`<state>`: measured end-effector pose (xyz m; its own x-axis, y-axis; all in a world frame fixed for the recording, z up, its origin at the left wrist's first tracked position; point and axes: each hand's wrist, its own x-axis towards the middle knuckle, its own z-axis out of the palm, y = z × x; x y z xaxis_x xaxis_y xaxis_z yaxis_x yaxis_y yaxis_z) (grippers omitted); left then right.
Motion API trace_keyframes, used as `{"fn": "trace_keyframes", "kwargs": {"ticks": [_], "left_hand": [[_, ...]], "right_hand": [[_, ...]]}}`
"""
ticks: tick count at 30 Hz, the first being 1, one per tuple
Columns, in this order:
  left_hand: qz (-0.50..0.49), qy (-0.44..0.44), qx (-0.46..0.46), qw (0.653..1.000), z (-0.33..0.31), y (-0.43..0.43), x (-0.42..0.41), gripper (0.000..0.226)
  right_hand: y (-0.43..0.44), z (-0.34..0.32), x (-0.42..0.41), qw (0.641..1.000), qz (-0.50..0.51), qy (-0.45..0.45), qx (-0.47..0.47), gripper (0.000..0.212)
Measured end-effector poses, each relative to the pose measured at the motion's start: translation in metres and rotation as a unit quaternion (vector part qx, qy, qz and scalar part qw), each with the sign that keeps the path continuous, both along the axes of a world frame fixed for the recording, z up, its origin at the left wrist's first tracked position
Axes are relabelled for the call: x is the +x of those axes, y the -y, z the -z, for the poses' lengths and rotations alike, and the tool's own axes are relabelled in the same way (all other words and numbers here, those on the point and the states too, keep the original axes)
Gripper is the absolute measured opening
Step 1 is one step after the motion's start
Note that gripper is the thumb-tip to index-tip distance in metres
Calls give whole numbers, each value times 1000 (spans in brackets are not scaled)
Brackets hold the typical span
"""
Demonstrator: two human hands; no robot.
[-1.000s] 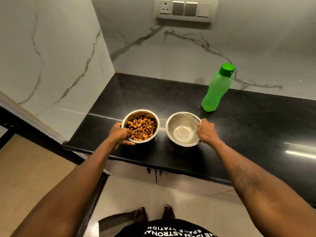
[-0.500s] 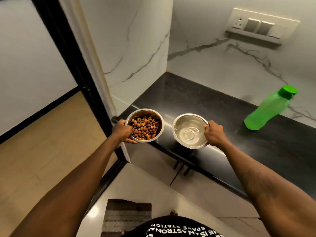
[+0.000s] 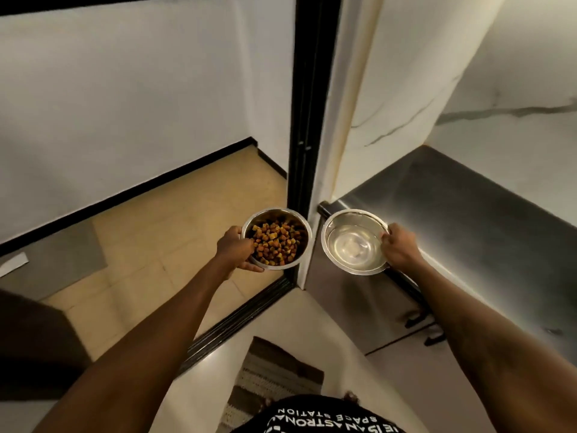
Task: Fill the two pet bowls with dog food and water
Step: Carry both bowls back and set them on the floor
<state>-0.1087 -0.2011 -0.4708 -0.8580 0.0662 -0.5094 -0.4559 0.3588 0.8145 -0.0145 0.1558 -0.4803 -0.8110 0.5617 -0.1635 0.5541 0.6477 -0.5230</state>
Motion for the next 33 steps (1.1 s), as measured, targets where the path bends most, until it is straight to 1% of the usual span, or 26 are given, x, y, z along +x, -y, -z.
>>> {"fn": "trace_keyframes", "kwargs": {"ticks": [3,6,9,15,20,22,26,29,33], "left_hand": [[-42,6,-2,999,3,44,0,41],[-80,9,1,997,5,83,-1,44],[-123,13,12,992,9,117,-6,44],[-203,16,22,979,26,170,-34,38],[-245,17,17,969,42,206,-76,42],[-259,15,9,966,47,217,-94,43],[-284,20,0,959,52,240,-129,43],[-308,15,6,951,53,254,-153,44],[-341,13,17,940,54,270,-184,45]], "right_hand": [[40,4,-29,1000,-28,-8,-9,17],[75,7,-59,997,-77,-2,-21,14],[112,8,-94,991,-131,-10,-25,29],[176,18,-165,981,-190,7,-40,30],[219,32,-230,973,-220,13,-73,35],[236,33,-256,968,-237,17,-76,33],[267,32,-309,965,-237,33,-107,28],[284,32,-354,958,-257,30,-126,19],[309,28,-404,952,-269,28,-141,17]]}}
